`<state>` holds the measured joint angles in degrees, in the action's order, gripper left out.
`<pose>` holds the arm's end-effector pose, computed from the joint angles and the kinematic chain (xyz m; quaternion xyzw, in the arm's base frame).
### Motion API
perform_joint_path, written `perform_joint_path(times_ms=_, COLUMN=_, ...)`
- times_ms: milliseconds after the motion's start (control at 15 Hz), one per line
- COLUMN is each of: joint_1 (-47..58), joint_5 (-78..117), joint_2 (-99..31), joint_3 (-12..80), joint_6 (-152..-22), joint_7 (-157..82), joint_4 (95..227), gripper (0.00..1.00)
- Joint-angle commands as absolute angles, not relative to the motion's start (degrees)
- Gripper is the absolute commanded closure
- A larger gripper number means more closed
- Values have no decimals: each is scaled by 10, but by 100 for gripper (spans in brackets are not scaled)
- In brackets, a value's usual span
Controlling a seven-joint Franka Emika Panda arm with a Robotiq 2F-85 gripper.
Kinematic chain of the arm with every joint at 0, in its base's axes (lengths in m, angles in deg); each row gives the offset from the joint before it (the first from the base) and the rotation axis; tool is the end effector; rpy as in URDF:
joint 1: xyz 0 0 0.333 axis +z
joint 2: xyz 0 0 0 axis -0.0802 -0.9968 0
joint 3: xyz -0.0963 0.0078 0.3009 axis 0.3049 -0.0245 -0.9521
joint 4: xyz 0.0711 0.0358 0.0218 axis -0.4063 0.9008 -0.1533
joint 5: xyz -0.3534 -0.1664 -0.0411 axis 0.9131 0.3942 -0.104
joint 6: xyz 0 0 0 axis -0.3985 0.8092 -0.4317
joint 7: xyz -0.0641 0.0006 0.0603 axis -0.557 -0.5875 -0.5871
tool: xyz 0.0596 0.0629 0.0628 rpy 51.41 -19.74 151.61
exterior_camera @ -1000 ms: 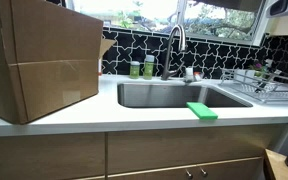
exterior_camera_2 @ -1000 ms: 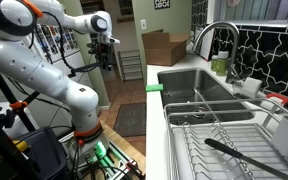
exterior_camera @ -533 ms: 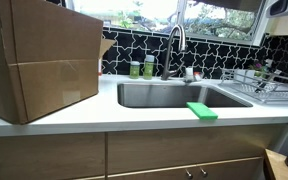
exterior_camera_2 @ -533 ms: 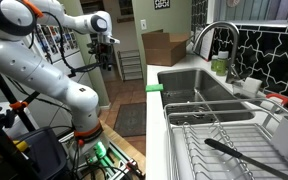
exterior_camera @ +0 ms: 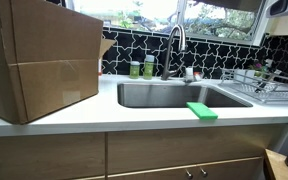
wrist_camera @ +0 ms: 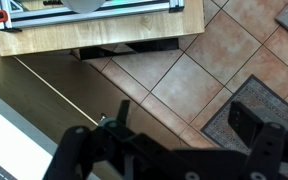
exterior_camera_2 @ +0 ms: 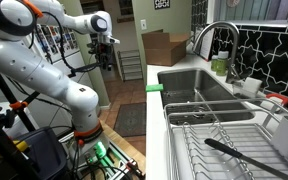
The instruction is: Use the green sponge to wipe the faucet head
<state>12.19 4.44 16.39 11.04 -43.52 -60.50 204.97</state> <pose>0.3021 0.1914 0.5028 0.9920 -0.0576 -0.1075 0.0336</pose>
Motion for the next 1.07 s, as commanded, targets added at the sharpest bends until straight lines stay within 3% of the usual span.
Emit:
perform_joint_path(times_ms=0, joint_1=106, joint_5=47, joint_2=166, joint_3=134, joint_6=-433, joint_7=-607, joint_4=2059, gripper=0)
perform_joint_path(times_ms=467, joint_1=1, joint_5=65, joint_2=234, joint_3=275, joint_6=-490, joint_7=-564, joint_4=2125, gripper=0)
perform_joint_path(times_ms=533, joint_1=24, joint_5=54, joint_2=204, joint_3=243, joint_6=-463, joint_7=-573, joint_4=2090, gripper=0)
perform_joint_path(times_ms=1000, joint_1=15, joint_5=55, joint_2=200, joint_3=241, joint_6=-465, joint_7=-564, joint_4=2089, gripper=0)
